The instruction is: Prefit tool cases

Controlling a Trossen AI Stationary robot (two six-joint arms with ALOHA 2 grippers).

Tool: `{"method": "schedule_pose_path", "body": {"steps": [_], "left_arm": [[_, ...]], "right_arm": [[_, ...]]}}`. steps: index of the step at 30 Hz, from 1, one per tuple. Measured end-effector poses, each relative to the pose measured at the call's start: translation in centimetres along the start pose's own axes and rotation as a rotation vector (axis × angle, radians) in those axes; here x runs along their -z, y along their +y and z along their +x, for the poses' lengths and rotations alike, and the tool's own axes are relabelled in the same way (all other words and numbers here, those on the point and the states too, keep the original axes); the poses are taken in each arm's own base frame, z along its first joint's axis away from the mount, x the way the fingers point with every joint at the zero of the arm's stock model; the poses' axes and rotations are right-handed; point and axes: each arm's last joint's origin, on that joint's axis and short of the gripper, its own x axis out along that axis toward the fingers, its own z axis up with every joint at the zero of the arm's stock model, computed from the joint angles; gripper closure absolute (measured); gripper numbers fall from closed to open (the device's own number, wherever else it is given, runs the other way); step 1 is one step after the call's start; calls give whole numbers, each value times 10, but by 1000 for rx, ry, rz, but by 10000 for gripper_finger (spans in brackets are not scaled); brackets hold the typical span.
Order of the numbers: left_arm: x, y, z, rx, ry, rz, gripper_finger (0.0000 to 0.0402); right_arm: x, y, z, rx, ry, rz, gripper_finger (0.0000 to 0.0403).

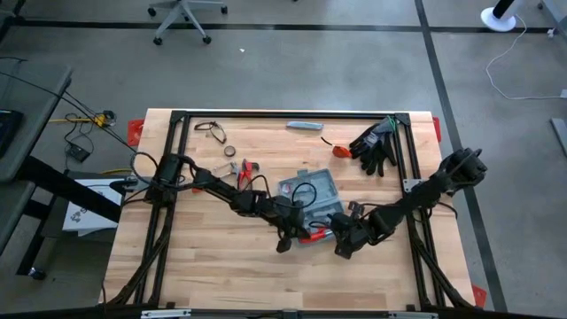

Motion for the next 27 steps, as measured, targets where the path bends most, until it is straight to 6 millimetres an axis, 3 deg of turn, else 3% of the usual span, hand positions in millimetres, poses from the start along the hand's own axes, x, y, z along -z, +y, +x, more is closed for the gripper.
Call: {"method": "schedule_pose_path", "body": {"steps": [13,20,27], "left_arm": [[-13,7,16,33,-17,35,401],[0,18,31,82,119,-28,401],[16,33,32,116,214,-69,401]], "right_arm": [[-3,4,2,-46,-16,0,403],[-9,5,4,-89,-43,-17,403],[-11,6,4,-99,-62,-42,403]]}}
